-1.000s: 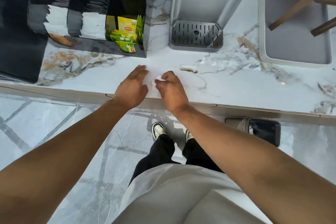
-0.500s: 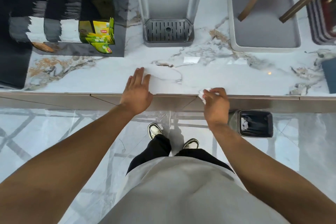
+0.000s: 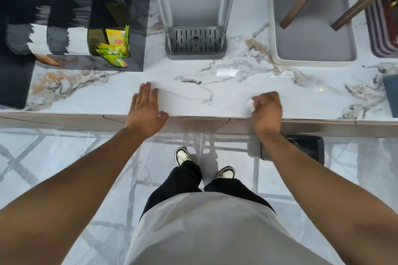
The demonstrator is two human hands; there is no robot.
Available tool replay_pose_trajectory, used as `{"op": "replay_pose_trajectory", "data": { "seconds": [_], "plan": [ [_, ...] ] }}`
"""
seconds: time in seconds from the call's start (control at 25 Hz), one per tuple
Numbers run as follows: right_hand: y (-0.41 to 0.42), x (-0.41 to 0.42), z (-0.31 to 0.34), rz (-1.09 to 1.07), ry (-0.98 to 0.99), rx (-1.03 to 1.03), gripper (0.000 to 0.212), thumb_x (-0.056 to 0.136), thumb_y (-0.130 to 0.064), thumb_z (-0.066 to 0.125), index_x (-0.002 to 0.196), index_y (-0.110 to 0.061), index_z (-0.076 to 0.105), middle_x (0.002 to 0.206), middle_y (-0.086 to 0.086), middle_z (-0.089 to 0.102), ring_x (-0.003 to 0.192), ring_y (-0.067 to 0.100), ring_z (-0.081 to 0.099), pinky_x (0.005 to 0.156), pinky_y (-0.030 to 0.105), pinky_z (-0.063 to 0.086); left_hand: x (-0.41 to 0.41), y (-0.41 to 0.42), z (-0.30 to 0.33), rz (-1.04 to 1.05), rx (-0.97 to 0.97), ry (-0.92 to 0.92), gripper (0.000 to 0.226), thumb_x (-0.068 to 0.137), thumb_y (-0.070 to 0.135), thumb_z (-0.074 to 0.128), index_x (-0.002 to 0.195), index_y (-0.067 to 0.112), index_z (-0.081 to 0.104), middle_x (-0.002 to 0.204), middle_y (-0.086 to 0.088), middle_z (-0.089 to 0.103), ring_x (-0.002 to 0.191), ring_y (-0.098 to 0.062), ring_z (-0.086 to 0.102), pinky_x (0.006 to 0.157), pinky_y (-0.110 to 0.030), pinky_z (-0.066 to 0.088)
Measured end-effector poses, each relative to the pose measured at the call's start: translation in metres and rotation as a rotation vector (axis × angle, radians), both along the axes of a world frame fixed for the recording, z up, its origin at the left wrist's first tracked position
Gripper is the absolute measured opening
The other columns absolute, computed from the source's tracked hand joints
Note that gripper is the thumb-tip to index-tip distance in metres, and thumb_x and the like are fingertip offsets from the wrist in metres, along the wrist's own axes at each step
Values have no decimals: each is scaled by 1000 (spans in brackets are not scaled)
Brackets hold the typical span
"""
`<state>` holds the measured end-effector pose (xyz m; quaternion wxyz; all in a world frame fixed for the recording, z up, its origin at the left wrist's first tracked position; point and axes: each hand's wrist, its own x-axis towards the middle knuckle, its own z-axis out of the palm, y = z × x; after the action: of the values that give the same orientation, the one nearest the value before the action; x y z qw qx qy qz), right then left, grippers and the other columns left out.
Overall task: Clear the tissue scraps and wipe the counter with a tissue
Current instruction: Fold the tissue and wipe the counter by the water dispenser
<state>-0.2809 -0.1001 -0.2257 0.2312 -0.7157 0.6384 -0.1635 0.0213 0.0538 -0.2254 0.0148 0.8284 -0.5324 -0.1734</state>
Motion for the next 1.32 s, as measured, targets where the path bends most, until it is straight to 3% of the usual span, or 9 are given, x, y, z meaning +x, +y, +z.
{"op": "replay_pose_trajectory", "data": {
  "seconds": [0.28, 0.44, 0.52, 0.68, 0.8, 0.96, 1.08, 1.24, 1.32],
  "plan": [
    [60, 125, -4, 529, -43, 7, 17, 80, 9, 62, 93, 0, 69, 102, 13, 61, 87, 29, 61, 78, 35, 53, 22, -7, 5, 30, -128, 69, 43, 82, 7, 56, 125, 2, 57, 149, -16, 44, 138, -32, 39, 109, -47, 36],
    [80, 163, 7, 817, -135, 171, 22, 81, 14, 60, 96, -1, 67, 104, 11, 56, 90, 23, 61, 82, 32, 53, 36, -9, 10, -32, -171, 77, 42, 79, -2, 55, 120, 0, 61, 141, -16, 52, 131, -34, 46, 103, -47, 42],
    [62, 148, 10, 669, -188, 138, 24, 80, 12, 60, 94, -5, 70, 102, 11, 58, 91, 22, 59, 80, 28, 49, 38, -9, 11, -57, -195, 79, 40, 77, -3, 56, 117, -1, 62, 135, -17, 56, 127, -36, 49, 100, -48, 44],
    [-15, 69, 11, -49, -13, -61, 23, 85, 0, 54, 90, -10, 74, 105, 16, 62, 94, 33, 60, 82, 28, 44, 40, -6, 10, -122, -204, 43, 42, 75, 3, 52, 116, -1, 61, 132, -21, 55, 124, -39, 50, 99, -49, 42],
    [-43, 58, 9, -138, 105, -21, 30, 83, 3, 51, 94, -11, 75, 108, 14, 63, 92, 31, 63, 81, 26, 46, 37, 0, 4, -85, -202, 53, 41, 78, 3, 54, 119, -2, 57, 137, -23, 50, 129, -41, 44, 103, -51, 41],
    [-11, 146, 0, 245, 76, -80, 40, 74, 16, 55, 99, -7, 76, 105, 15, 67, 95, 32, 63, 84, 29, 48, 41, 10, 2, -35, -209, 76, 39, 82, 3, 55, 121, -2, 57, 140, -22, 48, 131, -39, 43, 108, -50, 38],
    [51, 206, 1, 573, -61, -22, 40, 69, 18, 59, 97, -6, 76, 101, 15, 68, 93, 32, 61, 85, 28, 44, 50, 16, 3, 17, -224, 97, 43, 78, -3, 54, 121, -3, 57, 140, -22, 48, 132, -39, 43, 107, -51, 39],
    [106, 195, 9, 1033, -119, 87, 34, 73, 16, 64, 96, -5, 75, 98, 12, 67, 89, 31, 61, 82, 33, 50, 57, 35, 1, -21, -222, 117, 47, 78, -4, 54, 125, -3, 55, 148, -19, 44, 140, -36, 36, 113, -50, 33],
    [85, 182, 14, 918, -208, 62, 35, 70, 18, 64, 95, -4, 75, 96, 15, 66, 90, 30, 63, 82, 34, 52, 63, 45, -2, -46, -230, 97, 43, 86, 2, 52, 129, 0, 53, 151, -16, 41, 143, -33, 33, 116, -49, 30]
  ]
}}
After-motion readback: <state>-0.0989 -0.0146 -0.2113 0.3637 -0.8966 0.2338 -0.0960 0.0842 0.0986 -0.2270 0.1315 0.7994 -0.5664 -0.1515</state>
